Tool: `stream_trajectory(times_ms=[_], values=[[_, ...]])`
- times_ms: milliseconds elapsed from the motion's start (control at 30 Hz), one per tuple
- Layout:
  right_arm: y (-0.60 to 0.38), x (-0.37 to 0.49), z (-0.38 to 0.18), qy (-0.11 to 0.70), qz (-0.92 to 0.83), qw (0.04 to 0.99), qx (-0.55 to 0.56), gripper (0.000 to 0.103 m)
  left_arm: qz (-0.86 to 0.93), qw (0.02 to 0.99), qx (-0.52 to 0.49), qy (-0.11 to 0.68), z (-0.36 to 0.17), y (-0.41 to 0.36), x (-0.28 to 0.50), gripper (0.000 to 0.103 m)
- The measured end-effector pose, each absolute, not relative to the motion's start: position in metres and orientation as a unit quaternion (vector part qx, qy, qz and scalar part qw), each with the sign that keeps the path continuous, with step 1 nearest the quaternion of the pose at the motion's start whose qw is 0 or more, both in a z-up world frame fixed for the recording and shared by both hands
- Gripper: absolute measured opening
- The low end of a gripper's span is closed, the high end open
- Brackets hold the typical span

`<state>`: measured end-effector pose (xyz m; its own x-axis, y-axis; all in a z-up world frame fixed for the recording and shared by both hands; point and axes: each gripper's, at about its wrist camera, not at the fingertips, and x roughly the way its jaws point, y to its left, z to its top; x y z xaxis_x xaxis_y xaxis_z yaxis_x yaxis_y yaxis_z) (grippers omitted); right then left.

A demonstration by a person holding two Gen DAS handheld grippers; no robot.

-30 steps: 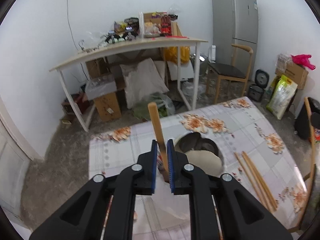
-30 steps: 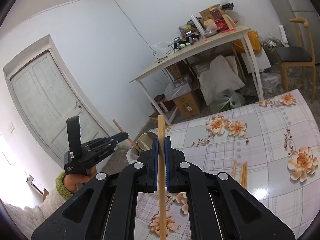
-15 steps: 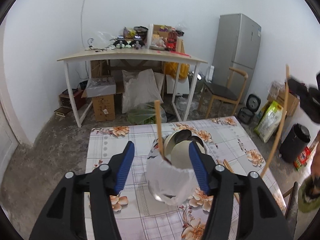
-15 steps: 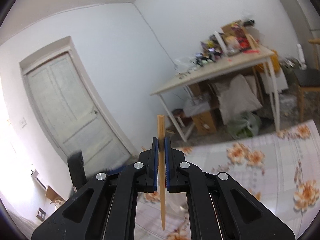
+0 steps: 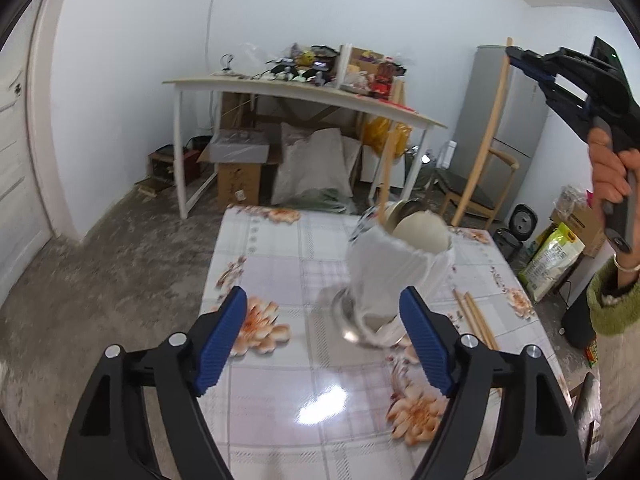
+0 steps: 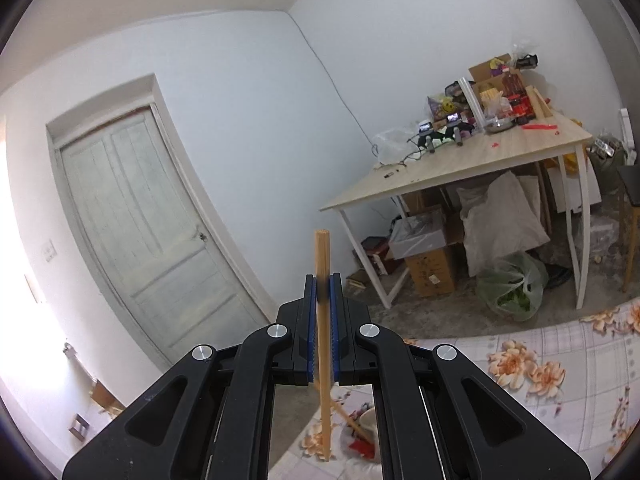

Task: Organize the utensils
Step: 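Lower the bamboo chopstick into the holder with the right tool and open it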

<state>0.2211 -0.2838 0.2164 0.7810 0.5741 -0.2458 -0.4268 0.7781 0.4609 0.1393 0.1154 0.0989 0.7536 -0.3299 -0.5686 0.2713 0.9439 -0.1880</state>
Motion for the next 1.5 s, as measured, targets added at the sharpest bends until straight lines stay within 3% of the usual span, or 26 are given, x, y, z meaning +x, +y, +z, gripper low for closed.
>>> stream_trajectory(times_ms=[1000, 1233, 1500], values=[[-0.204, 0.232, 0.107, 0.335, 0.284, 0.898, 0.036, 0.005, -0.150, 0.929, -0.062, 0.333, 0.078, 0.127, 0.134, 0.083], [-0.232, 0.210, 0.127, 0.307, 0.286, 0.905, 0.071, 0.021, -0.159, 0.927, -0.061, 0.334, 0.080, 0.116, 0.129, 0.085], [-0.312, 0.160, 0.133, 0.267, 0.253, 0.918, 0.147, 0.029, -0.184, 0.922, -0.055, 0.337, 0.077, 0.096, 0.121, 0.088]])
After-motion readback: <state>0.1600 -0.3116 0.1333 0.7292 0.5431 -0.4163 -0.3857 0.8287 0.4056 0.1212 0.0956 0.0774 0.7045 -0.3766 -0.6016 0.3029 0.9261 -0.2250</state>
